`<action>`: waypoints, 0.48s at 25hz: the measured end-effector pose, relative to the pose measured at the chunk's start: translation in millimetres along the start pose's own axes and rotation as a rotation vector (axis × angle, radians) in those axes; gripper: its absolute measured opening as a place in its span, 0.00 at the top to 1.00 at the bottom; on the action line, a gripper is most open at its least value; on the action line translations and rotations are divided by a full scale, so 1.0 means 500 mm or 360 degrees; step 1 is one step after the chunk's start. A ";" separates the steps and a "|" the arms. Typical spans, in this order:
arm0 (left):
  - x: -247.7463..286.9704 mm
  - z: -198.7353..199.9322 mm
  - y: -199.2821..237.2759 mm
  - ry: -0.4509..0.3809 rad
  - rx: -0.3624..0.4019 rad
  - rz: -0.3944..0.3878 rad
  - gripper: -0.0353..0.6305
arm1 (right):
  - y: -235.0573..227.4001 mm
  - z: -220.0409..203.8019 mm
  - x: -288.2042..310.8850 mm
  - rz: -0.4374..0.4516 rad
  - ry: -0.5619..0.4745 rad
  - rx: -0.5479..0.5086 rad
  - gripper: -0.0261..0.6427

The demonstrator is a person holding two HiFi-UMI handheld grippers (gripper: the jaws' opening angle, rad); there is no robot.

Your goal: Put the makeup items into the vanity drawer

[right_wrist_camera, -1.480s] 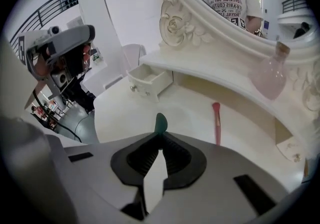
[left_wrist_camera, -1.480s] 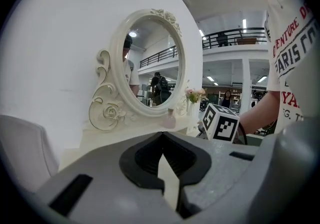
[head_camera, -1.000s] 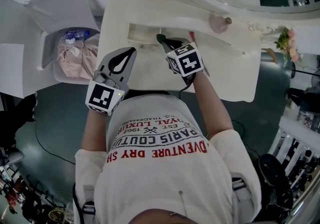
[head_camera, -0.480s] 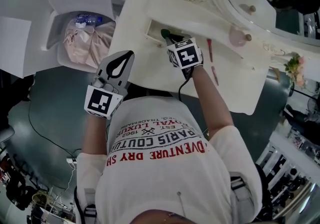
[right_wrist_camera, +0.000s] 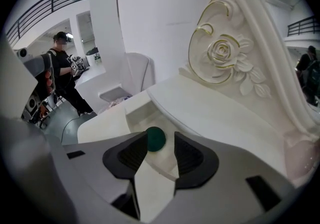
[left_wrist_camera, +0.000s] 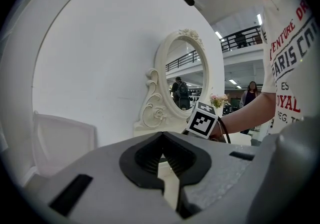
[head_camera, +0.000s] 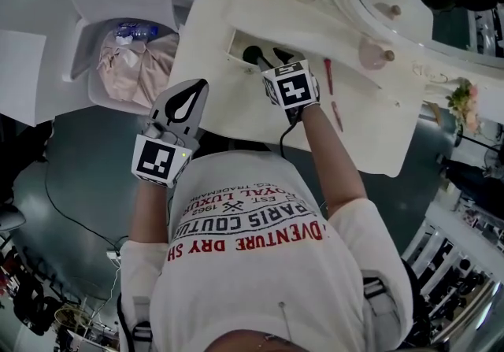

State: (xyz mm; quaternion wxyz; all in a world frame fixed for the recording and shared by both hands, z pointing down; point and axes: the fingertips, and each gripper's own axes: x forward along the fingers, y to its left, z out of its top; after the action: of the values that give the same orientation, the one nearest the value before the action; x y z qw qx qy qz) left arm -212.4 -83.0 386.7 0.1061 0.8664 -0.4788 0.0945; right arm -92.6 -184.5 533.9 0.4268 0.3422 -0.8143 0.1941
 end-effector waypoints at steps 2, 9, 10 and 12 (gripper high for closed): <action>0.010 0.014 -0.009 -0.0020 0.0006 -0.0021 0.94 | -0.011 -0.003 -0.021 -0.0006 -0.0022 0.0049 0.72; 0.091 0.052 -0.082 -0.0055 0.0067 -0.0207 0.94 | -0.103 -0.054 -0.118 -0.0112 -0.0109 0.0277 0.74; 0.107 0.057 -0.098 -0.0059 0.0082 -0.0241 0.94 | -0.123 -0.071 -0.129 -0.0140 -0.0109 0.0307 0.74; 0.140 0.064 -0.131 -0.0064 0.0110 -0.0308 0.94 | -0.162 -0.107 -0.149 -0.0191 -0.0103 0.0369 0.75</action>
State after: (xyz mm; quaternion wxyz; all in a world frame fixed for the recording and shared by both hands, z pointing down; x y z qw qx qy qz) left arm -118.2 -114.6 368.3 0.0752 0.9134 -0.3913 0.0829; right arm 26.0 -178.8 504.2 0.3689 0.4433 -0.7778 0.2499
